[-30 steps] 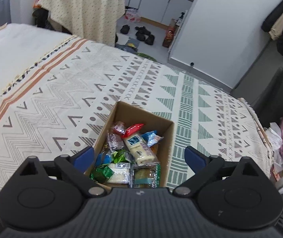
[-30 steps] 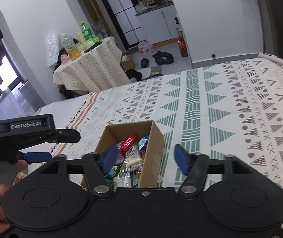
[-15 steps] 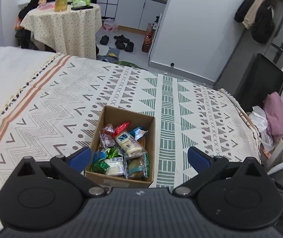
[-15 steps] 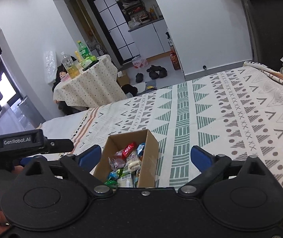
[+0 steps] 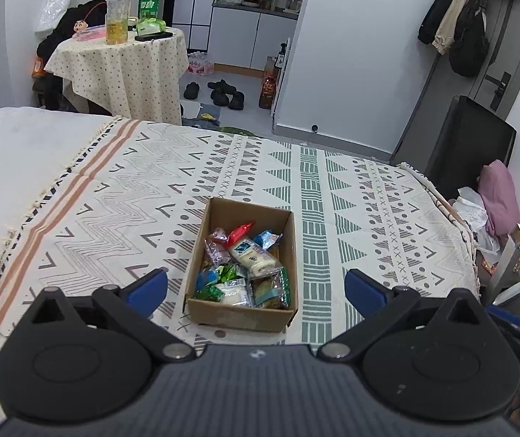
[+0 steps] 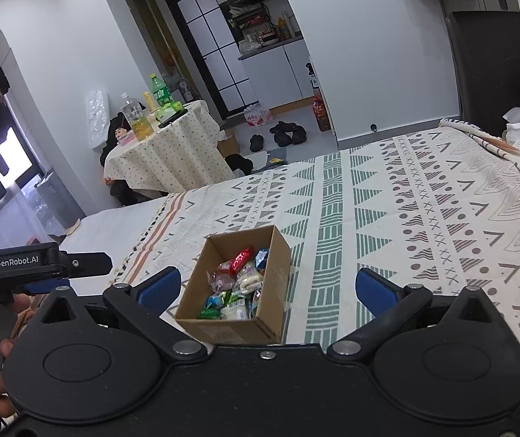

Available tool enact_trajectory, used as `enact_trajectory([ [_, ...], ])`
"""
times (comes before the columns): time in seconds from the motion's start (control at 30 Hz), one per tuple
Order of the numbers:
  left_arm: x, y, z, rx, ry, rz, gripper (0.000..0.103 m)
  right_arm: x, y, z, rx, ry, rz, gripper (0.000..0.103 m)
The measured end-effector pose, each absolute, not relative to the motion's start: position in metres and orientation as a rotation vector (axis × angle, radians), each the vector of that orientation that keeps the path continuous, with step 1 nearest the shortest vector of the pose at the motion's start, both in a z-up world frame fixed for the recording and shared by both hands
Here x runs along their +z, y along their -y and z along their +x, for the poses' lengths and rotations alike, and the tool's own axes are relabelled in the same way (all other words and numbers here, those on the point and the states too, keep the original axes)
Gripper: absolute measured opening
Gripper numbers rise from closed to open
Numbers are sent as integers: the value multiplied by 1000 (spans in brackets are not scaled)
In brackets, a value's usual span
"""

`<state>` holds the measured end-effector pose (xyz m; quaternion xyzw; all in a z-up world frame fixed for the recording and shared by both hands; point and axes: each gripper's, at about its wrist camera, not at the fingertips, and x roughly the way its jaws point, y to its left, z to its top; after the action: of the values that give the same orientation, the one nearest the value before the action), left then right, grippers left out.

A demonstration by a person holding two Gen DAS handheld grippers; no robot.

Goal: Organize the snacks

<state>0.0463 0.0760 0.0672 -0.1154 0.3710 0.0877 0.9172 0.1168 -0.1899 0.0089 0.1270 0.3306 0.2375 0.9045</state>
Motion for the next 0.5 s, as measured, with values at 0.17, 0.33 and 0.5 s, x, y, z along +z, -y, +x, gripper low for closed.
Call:
enact_trajectory([
  [0.17, 68, -72, 31, 160, -768, -209, 103, 14, 197, 102, 471, -665, 258, 103],
  [0.33, 71, -73, 17, 154, -764, -187, 103, 17, 205, 92, 442, -670, 257, 103],
  [0.5, 69, -75, 5, 128, -766, -162, 103, 20, 207, 80, 448, -674, 230, 103],
])
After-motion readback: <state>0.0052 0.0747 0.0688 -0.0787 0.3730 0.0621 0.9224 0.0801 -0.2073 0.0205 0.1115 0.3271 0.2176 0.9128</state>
